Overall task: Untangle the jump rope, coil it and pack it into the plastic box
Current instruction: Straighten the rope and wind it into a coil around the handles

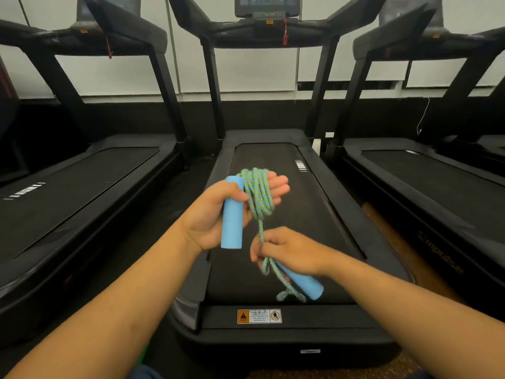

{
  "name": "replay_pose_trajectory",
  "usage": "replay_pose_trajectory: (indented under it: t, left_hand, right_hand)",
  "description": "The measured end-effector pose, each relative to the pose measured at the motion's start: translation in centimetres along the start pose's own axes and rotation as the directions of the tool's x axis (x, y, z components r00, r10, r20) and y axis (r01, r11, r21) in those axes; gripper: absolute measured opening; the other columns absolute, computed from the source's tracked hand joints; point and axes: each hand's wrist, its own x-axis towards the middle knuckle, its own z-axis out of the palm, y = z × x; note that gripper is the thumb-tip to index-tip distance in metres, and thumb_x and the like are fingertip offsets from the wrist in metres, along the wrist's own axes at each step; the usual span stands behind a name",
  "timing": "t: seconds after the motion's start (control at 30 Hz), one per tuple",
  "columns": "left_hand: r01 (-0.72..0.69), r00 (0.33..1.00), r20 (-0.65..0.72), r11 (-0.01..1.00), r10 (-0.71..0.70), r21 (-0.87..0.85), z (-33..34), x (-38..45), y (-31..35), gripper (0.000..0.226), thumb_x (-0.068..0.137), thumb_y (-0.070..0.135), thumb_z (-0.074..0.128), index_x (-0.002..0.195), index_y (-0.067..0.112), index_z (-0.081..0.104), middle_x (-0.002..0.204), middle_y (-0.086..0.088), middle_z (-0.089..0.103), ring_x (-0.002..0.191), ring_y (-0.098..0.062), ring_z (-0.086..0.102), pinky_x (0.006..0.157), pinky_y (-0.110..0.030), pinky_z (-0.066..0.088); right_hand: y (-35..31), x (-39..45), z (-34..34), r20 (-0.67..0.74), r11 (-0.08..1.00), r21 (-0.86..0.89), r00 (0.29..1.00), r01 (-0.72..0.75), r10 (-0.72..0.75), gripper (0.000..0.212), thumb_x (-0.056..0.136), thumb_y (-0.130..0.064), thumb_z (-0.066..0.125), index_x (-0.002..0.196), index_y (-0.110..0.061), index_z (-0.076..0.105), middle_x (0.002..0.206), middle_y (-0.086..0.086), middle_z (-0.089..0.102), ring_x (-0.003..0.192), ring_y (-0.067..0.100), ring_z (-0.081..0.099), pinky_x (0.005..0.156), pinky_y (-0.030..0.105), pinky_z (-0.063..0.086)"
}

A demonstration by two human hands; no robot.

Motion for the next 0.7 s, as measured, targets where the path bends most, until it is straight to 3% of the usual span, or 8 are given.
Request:
replay_pose_trajectory:
  t: [0.07,0.17,0.3,0.37,0.43,0.57,0.7]
  left_hand:
    - [-0.065,0.988,-0.139,0.997,0.071,0.046,-0.7,0.0,0.6,0.07,0.075,-0.002,0.052,0.144,-0.008,0.043,0.146,-0.026,0.052,0.136,-0.037,0.052,0.115,-0.044,0.04]
    - [-0.111,0.939,-0.307,0.981,0.156,0.161,-2.0,-0.2,1.2,0.063,0.077,0.0,0.046,0.14,-0.007,0.047,0.139,-0.023,0.06,0.13,-0.035,0.059,0.111,-0.042,0.045]
    - [-0.081,0.873,-0.44,0.952,0.211,0.296,-3.5,-0.4,1.4,0.061,0.071,-0.001,0.05,0.132,-0.006,0.053,0.132,-0.021,0.066,0.124,-0.032,0.064,0.11,-0.043,0.046]
    - [-0.005,0.864,-0.464,0.925,0.196,0.38,-3.7,-0.5,1.1,0.061,0.068,-0.002,0.051,0.129,-0.006,0.056,0.13,-0.02,0.068,0.12,-0.03,0.067,0.108,-0.041,0.048]
    - [0.127,0.884,-0.451,0.864,0.124,0.488,-3.6,-0.7,0.6,0.06,0.066,-0.002,0.053,0.126,-0.005,0.059,0.128,-0.018,0.069,0.117,-0.027,0.069,0.102,-0.035,0.054]
    - [0.341,0.935,-0.307,0.699,-0.18,0.629,-2.4,-1.0,-0.4,0.056,0.07,-0.004,0.051,0.126,-0.006,0.06,0.124,-0.019,0.071,0.117,-0.03,0.068,0.103,-0.038,0.053]
    - [0.361,0.91,-0.065,0.707,-0.408,0.608,-0.7,-1.1,-0.7,0.056,0.076,-0.012,0.045,0.131,-0.013,0.053,0.13,-0.03,0.064,0.124,-0.045,0.06,0.109,-0.049,0.045]
  right_hand:
    - [-0.2,-0.3,0.3,0.081,1.0,-0.016,0.997,-0.001,0.003,0.021,0.088,-0.02,0.051,0.081,-0.028,0.069,0.075,-0.004,0.069,0.075,0.042,0.066,0.082,0.063,0.054]
    - [-1.2,-1.1,-0.5,0.092,0.998,-0.031,0.995,-0.046,0.049,0.022,0.087,-0.013,0.053,0.079,-0.026,0.069,0.072,-0.006,0.069,0.071,0.016,0.064,0.08,0.049,0.055]
    - [-2.6,-2.2,-2.8,0.041,0.99,-0.136,0.998,-0.04,0.046,0.021,0.089,-0.012,0.056,0.079,-0.024,0.069,0.071,-0.005,0.069,0.068,0.013,0.062,0.075,0.042,0.055]
    - [-3.4,-2.8,-3.9,-0.008,0.984,-0.173,1.0,-0.031,0.03,0.019,0.089,-0.015,0.058,0.079,-0.025,0.07,0.072,-0.003,0.07,0.068,0.024,0.065,0.075,0.046,0.055]
    - [-4.1,-3.3,-4.8,-0.083,0.983,-0.184,0.997,-0.006,-0.01,0.016,0.09,-0.019,0.06,0.079,-0.026,0.069,0.072,-0.001,0.072,0.071,0.033,0.067,0.071,0.047,0.056]
    - [-4.3,-3.3,-6.3,-0.3,0.972,-0.23,0.947,0.046,-0.115,0.016,0.093,-0.021,0.063,0.079,-0.024,0.07,0.07,-0.001,0.071,0.063,0.017,0.066,0.064,0.035,0.055]
    - [-2.7,-2.6,-6.8,-0.432,0.976,-0.203,0.888,0.075,-0.158,0.018,0.093,-0.012,0.062,0.081,-0.02,0.072,0.07,0.0,0.07,0.059,0.014,0.064,0.06,0.03,0.054]
